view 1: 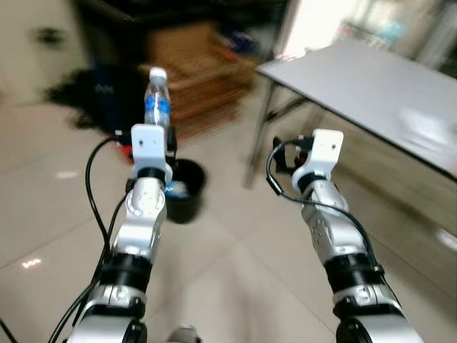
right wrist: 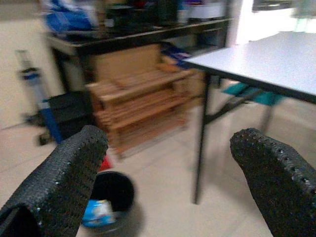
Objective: Picking trash to rubbish bin
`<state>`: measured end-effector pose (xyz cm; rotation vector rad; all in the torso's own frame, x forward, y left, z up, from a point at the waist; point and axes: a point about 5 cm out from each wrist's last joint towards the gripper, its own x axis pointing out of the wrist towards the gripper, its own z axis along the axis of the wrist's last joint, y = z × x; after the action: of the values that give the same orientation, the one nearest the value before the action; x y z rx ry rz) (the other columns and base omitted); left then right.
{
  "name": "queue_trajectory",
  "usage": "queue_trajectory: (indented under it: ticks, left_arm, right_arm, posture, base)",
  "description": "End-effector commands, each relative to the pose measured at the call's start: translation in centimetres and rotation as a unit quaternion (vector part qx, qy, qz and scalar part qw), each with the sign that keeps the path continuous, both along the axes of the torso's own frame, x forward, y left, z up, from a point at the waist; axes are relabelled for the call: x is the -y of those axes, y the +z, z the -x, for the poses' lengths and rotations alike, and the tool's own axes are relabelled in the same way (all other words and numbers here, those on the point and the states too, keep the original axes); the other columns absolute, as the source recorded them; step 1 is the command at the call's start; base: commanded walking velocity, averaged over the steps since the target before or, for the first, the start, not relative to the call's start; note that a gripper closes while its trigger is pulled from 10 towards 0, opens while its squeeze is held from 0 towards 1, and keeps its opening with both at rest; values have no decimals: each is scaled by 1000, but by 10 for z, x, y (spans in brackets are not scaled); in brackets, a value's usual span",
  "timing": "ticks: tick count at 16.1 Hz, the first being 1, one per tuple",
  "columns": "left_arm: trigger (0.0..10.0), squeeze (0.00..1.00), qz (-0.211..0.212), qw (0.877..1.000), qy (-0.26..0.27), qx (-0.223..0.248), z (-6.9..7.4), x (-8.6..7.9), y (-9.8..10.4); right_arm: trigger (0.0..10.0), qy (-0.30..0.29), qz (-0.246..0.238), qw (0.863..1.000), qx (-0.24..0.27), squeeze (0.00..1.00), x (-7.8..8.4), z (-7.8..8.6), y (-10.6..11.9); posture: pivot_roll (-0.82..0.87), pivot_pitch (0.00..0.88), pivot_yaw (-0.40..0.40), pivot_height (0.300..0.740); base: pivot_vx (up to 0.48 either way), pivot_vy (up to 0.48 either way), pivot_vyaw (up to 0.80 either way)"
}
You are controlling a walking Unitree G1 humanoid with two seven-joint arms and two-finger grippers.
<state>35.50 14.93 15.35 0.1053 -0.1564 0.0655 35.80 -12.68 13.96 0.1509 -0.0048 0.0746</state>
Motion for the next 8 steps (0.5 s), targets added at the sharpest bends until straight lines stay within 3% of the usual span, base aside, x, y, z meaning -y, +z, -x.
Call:
queue_trajectory:
  ticks: [1,4,7,8]
  left_arm:
    - [10000,0,3,1000,-11,-5,1,8,-2]
    - [10000,0,4,1000,-11,-3,1,7,-2]
    - [10000,0,13,1000,-7,-20,1,4,-8]
    - [10000,0,14,1000,-4,-26,1,3,-11]
  right_arm:
    - [10000,-7,7,1000,-7,0,7,1,-3]
    - [10000,0,5,1000,-6,0,5,1,-3]
    - [10000,12,-21,1000,-11,0,1,2,-6]
    - [10000,15,-14,1000,-21,0,1,3,-9]
  posture:
    - [35,13,-95,740]
    - [40,5,-96,740]
    - [38,0,-92,740]
    - [37,8,-94,740]
  base:
    - [0,0,800]
    - [0,0,800]
    - [0,0,0]
    - [461,0,0]
